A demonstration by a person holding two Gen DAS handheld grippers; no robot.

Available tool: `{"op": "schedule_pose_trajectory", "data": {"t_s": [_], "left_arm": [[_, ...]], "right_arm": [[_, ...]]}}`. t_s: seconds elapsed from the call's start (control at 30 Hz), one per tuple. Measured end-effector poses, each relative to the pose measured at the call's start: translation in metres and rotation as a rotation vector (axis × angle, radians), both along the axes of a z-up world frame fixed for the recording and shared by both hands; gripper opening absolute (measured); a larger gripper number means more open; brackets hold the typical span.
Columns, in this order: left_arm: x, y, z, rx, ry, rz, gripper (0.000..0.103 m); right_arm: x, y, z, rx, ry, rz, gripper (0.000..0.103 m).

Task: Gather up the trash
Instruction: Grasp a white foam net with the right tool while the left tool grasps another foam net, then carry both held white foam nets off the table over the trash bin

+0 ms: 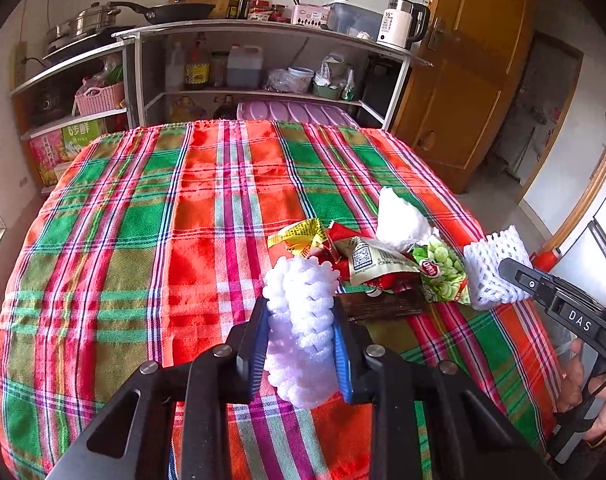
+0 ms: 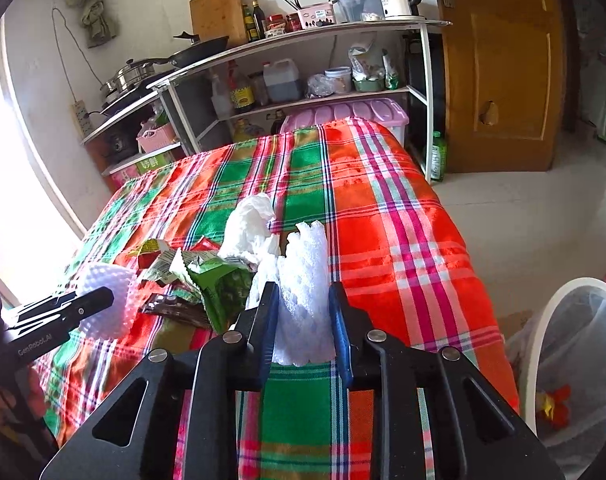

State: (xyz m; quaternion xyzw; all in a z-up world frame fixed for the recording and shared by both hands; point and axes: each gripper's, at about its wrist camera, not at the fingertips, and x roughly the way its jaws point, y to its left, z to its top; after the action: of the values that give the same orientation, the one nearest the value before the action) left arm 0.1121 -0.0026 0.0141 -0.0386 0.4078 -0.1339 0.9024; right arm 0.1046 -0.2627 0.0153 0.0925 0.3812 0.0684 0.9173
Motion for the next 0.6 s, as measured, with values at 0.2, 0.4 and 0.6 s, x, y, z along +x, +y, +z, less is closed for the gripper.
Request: {"op": "schedule_pose_trajectory", "data": {"t_s": [0.2, 0.4, 0.6], "left_arm": [[-0.010, -0.006, 0.018, -0.003, -0.045, -0.024, 0.029], [-0.013, -0.023, 0.029, -0.003, -0.067, -0.062, 0.029], [-0.018, -0.050, 0.037, -0.003, -0.091, -0.134, 0.029]], "right_arm": [[-0.011, -0.004, 0.011, 0.006, -0.031, -0.009, 0.026], [-0.022, -0.013, 0.021, 0.000, -0.055, -0.033, 0.026], [-0.037, -0.028, 0.029, -0.001, -0.079, -0.077, 0.026]]}}
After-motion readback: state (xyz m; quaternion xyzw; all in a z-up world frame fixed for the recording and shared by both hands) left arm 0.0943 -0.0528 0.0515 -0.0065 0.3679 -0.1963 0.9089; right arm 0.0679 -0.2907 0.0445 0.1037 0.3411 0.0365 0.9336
